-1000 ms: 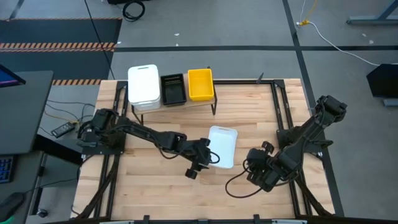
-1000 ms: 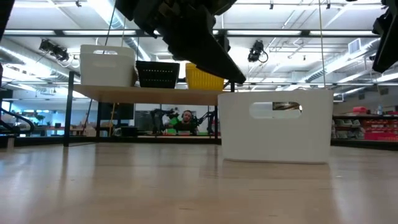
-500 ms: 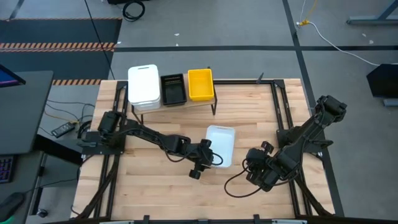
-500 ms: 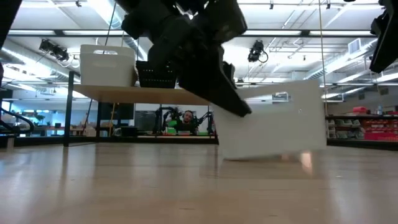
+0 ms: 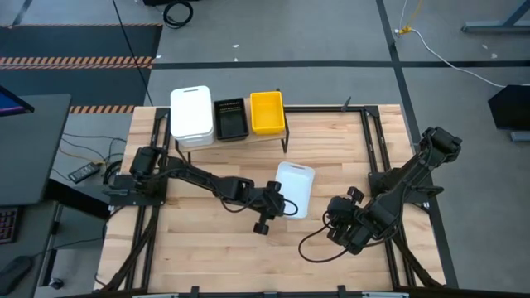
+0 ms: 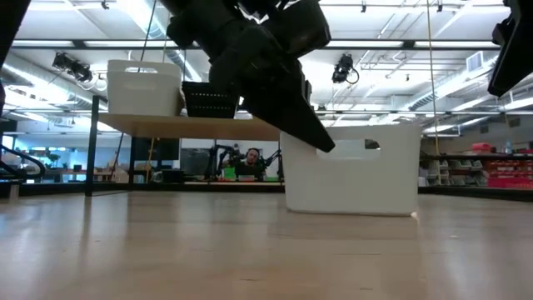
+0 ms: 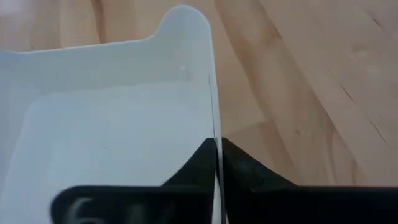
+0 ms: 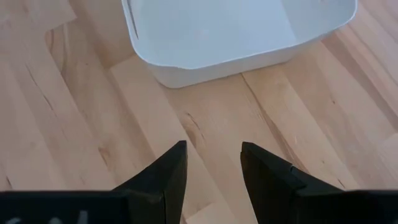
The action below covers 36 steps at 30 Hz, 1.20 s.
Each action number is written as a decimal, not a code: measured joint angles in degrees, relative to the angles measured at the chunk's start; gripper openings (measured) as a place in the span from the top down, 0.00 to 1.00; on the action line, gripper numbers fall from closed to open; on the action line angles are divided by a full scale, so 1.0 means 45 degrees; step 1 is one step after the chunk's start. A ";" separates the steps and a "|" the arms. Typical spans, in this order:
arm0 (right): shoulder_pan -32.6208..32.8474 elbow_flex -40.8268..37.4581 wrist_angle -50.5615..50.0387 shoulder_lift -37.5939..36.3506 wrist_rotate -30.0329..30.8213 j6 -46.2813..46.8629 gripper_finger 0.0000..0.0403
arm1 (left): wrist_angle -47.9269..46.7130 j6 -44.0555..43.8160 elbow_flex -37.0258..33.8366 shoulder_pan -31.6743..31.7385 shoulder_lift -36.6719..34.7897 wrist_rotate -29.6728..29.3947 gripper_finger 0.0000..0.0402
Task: Stack baskets on shelf by color
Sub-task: Stack the white bin on top of the other white bin on the shelf
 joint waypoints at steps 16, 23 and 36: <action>-0.0621 0.0000 -0.0009 0.0000 0.1048 -0.1745 0.61 | -0.5178 0.0777 0.3936 -0.0801 -0.0219 -0.1666 0.99; -0.2079 0.0000 -0.1033 -0.0006 0.2124 -0.3014 0.61 | -0.9739 0.0545 0.7114 -0.0777 -0.0297 -0.3014 0.99; -0.3701 -0.1312 0.3977 -0.0008 0.3721 -0.7624 0.61 | -1.5098 -0.1856 1.0466 -0.0588 -0.2323 -0.4707 0.99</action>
